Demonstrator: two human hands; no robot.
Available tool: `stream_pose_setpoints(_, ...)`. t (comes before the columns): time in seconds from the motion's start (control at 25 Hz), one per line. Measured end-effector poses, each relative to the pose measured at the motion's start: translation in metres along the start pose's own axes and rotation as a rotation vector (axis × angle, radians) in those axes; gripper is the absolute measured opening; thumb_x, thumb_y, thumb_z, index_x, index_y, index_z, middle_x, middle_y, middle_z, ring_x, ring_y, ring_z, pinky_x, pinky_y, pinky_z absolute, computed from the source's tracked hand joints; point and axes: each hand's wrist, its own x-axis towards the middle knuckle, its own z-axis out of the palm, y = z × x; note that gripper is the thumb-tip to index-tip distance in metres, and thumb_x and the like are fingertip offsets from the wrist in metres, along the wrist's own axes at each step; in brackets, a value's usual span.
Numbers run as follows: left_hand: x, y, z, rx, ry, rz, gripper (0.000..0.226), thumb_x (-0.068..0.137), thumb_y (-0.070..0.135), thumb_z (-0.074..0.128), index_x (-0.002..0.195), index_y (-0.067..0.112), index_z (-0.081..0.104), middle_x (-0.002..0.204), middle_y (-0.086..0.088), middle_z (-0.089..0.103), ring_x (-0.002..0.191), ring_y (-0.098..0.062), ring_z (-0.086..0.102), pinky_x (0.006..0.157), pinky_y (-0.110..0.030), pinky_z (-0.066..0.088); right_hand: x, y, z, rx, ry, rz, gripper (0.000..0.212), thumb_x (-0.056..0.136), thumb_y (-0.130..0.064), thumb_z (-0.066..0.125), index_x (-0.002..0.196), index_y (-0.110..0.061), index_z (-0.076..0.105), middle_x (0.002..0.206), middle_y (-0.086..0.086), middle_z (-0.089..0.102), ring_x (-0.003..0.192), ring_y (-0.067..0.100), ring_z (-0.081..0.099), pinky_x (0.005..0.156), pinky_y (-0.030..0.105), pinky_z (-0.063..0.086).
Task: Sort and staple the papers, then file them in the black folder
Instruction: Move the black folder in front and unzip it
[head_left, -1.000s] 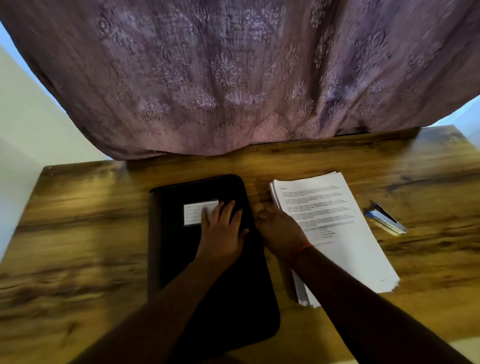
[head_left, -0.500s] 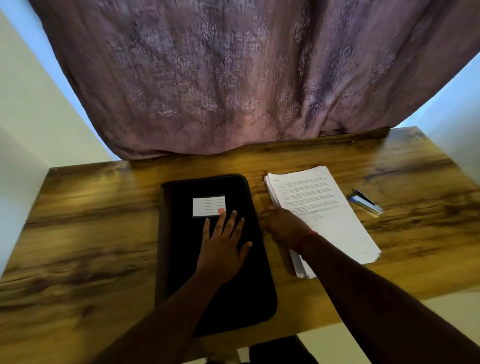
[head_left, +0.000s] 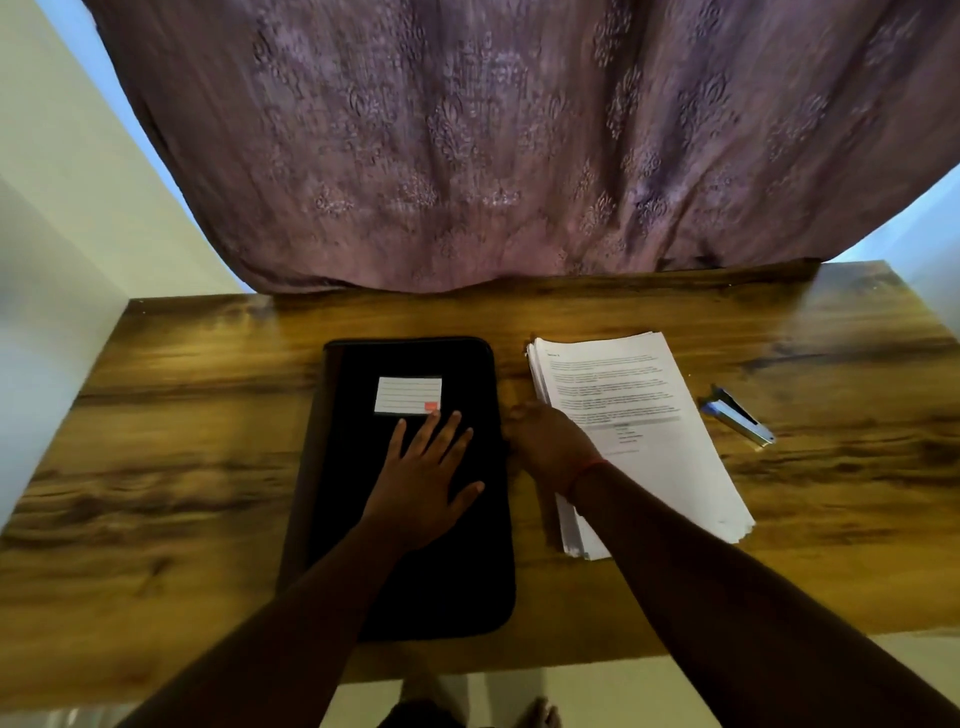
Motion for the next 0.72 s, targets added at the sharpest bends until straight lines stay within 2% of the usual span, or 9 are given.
stream_pose_setpoints(0.08, 0.0, 0.002, -0.002, 0.01, -0.01, -0.007, 0.076, 0.094, 0.071, 0.015, 0.155, 0.026, 0.022, 0.165, 0.001, 0.01, 0.152, -0.022, -0.003, 0.119, -0.058, 0.006, -0.007, 0.007, -0.007, 0.003, -0.007, -0.121, 0.018, 0.072, -0.002, 0.069, 0.086, -0.012, 0.073, 0.089, 0.008, 0.068, 0.09, 0.03, 0.064, 0.069, 0.038, 0.054)
stream_pose_setpoints(0.16, -0.002, 0.004, -0.001, 0.029, -0.025, 0.011, 0.076, 0.095, 0.07, 0.014, 0.156, 0.026, 0.017, 0.165, 0.002, 0.005, 0.152, -0.021, -0.006, 0.119, -0.058, 0.006, -0.011, 0.008, -0.013, 0.019, -0.039, -0.164, 0.022, 0.077, 0.0, 0.066, 0.095, -0.011, 0.072, 0.098, 0.01, 0.068, 0.099, 0.031, 0.062, 0.077, 0.04, 0.053)
stream_pose_setpoints(0.24, -0.005, 0.004, -0.002, 0.031, -0.035, 0.014, 0.075, 0.095, 0.069, 0.014, 0.156, 0.027, 0.016, 0.165, 0.003, 0.004, 0.152, -0.022, -0.006, 0.119, -0.059, 0.006, -0.013, 0.004, -0.012, 0.044, -0.037, -0.105, 0.021, 0.083, -0.006, 0.064, 0.103, -0.011, 0.07, 0.108, 0.009, 0.066, 0.107, 0.029, 0.057, 0.084, 0.038, 0.05)
stream_pose_setpoints(0.32, 0.0, 0.006, -0.008, -0.001, -0.045, 0.015, 0.07, 0.096, 0.066, 0.018, 0.156, 0.029, 0.018, 0.165, 0.004, 0.008, 0.152, -0.026, 0.002, 0.118, -0.061, 0.006, -0.015, 0.003, -0.006, 0.104, 0.029, -0.037, 0.021, 0.082, -0.007, 0.067, 0.102, -0.01, 0.07, 0.105, 0.011, 0.066, 0.105, 0.031, 0.058, 0.082, 0.037, 0.05)
stream_pose_setpoints(0.44, 0.024, 0.012, -0.018, 0.036, -0.056, 0.143, 0.058, 0.099, 0.045, 0.032, 0.154, 0.03, 0.024, 0.164, 0.006, 0.017, 0.148, -0.031, 0.016, 0.117, -0.061, 0.013, -0.021, 0.0, 0.009, 0.12, 0.086, 0.009, 0.026, 0.074, -0.004, 0.073, 0.099, -0.012, 0.071, 0.103, 0.009, 0.067, 0.102, 0.03, 0.06, 0.079, 0.037, 0.053)
stream_pose_setpoints(0.52, 0.051, 0.013, -0.03, 0.043, -0.124, 0.237, 0.062, 0.094, 0.028, 0.046, 0.153, 0.029, 0.027, 0.163, 0.008, 0.019, 0.148, -0.03, 0.014, 0.117, -0.058, 0.016, -0.02, -0.003, 0.015, 0.12, 0.084, 0.066, 0.027, 0.075, -0.003, 0.069, 0.101, -0.012, 0.07, 0.105, 0.009, 0.067, 0.102, 0.028, 0.059, 0.08, 0.037, 0.055)
stream_pose_setpoints(0.6, 0.073, 0.012, -0.041, 0.033, -0.167, 0.295, 0.063, 0.087, 0.015, 0.054, 0.147, 0.026, 0.04, 0.157, 0.008, 0.03, 0.144, -0.029, 0.02, 0.115, -0.054, 0.024, -0.017, -0.007, 0.017, 0.113, 0.095, 0.13, 0.024, 0.075, 0.001, 0.063, 0.096, -0.008, 0.07, 0.097, 0.011, 0.067, 0.095, 0.03, 0.06, 0.077, 0.039, 0.056)
stream_pose_setpoints(0.68, 0.089, 0.009, -0.044, 0.002, -0.175, 0.35, 0.057, 0.082, 0.005, 0.055, 0.136, 0.023, 0.051, 0.145, 0.005, 0.044, 0.133, -0.029, 0.033, 0.106, -0.05, 0.036, -0.012, -0.011, 0.017, 0.13, 0.113, 0.185, 0.02, 0.072, 0.004, 0.06, 0.086, -0.006, 0.069, 0.087, 0.013, 0.065, 0.087, 0.032, 0.062, 0.071, 0.039, 0.056)
stream_pose_setpoints(0.72, 0.095, 0.008, -0.043, -0.028, -0.186, 0.35, 0.055, 0.079, 0.003, 0.055, 0.129, 0.027, 0.051, 0.138, 0.002, 0.046, 0.125, -0.03, 0.038, 0.099, -0.049, 0.042, -0.01, -0.012, 0.016, 0.15, 0.123, 0.212, 0.018, 0.069, 0.006, 0.061, 0.082, -0.005, 0.069, 0.083, 0.014, 0.065, 0.083, 0.033, 0.063, 0.067, 0.038, 0.055)
